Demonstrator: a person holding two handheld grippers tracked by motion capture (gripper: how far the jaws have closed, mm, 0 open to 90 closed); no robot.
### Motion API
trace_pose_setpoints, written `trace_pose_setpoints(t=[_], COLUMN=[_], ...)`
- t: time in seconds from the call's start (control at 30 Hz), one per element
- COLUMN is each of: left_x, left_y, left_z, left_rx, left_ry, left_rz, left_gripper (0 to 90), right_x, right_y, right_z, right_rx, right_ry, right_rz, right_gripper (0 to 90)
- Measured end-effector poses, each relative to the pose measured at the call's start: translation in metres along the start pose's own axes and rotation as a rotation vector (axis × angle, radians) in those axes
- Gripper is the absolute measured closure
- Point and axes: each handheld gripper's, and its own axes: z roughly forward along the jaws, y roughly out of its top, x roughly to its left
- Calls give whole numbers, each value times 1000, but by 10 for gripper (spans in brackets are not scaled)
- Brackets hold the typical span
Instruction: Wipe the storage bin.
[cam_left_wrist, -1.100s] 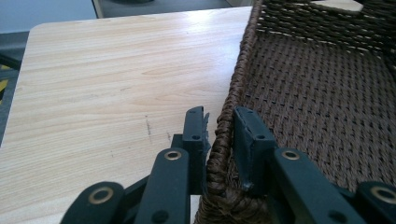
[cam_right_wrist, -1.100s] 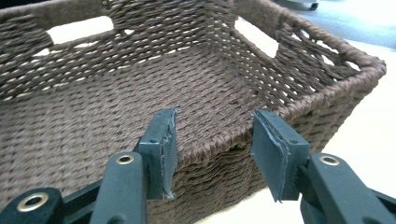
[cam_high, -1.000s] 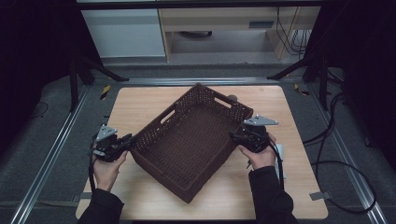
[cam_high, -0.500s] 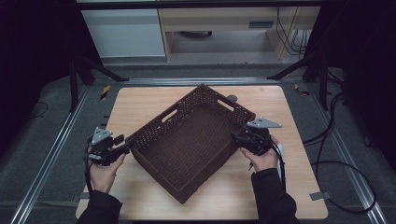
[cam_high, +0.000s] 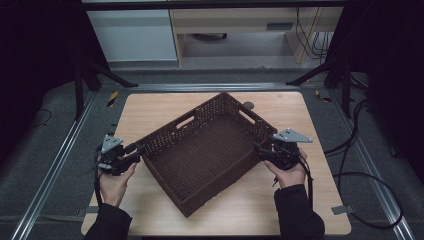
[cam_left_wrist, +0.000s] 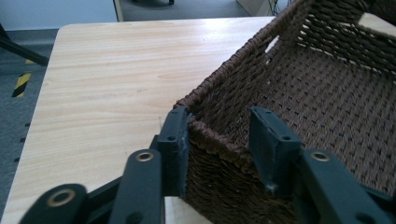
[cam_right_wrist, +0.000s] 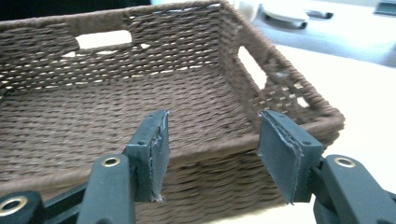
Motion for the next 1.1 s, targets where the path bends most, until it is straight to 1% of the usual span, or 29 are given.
trace_pose_setpoints(t=[0.07,0.13,0.2,0.23,0.27,0.3,0.37,0.4,0.43,0.47,0.5,0.53,0.57,0.63,0.73,0.77,0.83,0.9,0.97,1.03,1.1], left_x=[1,0,-1,-4,-4,-8,-13,-13,-20,-22,-23,-23,-22,-20,-17,-16,-13,-10,-10,-11,-13], left_y=[4,5,5,4,4,3,1,1,0,0,0,0,0,1,5,6,6,7,6,7,7], left_z=[6,6,5,0,0,-5,-7,-7,-4,-2,0,0,1,4,11,12,16,18,17,15,12], left_rx=[-2,-1,0,1,1,-1,-2,-2,17,21,16,16,25,24,24,20,11,2,7,16,14], left_ry=[10,10,9,-5,-5,-26,-55,-55,-40,-21,-1,-1,5,4,10,10,-1,-15,-21,-38,-54], left_rz=[11,15,17,18,18,15,-13,-13,8,21,38,38,44,38,44,46,48,42,35,31,35], left_gripper=[600,593,563,543,536,525,522,520,523,518,518,531,545,564,573,576,577,576,562,527,501], right_x=[-3,-4,-4,-3,-3,-2,-2,-2,-1,-1,-1,-2,-2,-6,-14,-19,-26,-34,-39,-42,-41], right_y=[-3,-5,-5,-5,-5,-4,-5,-5,-5,-5,-5,-4,-3,-1,1,2,1,0,-2,-4,-5], right_z=[1,2,1,1,1,-1,-2,-2,-3,-3,-3,-4,-5,-8,-13,-13,-11,-7,-2,2,3], right_rx=[7,8,16,20,20,29,30,30,31,30,29,35,32,1,-28,-31,-23,-9,6,27,25], right_ry=[-14,-14,-3,2,2,24,29,29,31,31,24,21,16,0,-26,-40,-68,-77,-82,-74,-89], right_rz=[4,15,22,24,24,25,24,24,25,26,22,16,12,15,20,12,2,9,7,6,-12], right_gripper=[432,434,489,497,497,565,580,580,575,554,520,492,482,464,453,454,469,498,547,609,641])
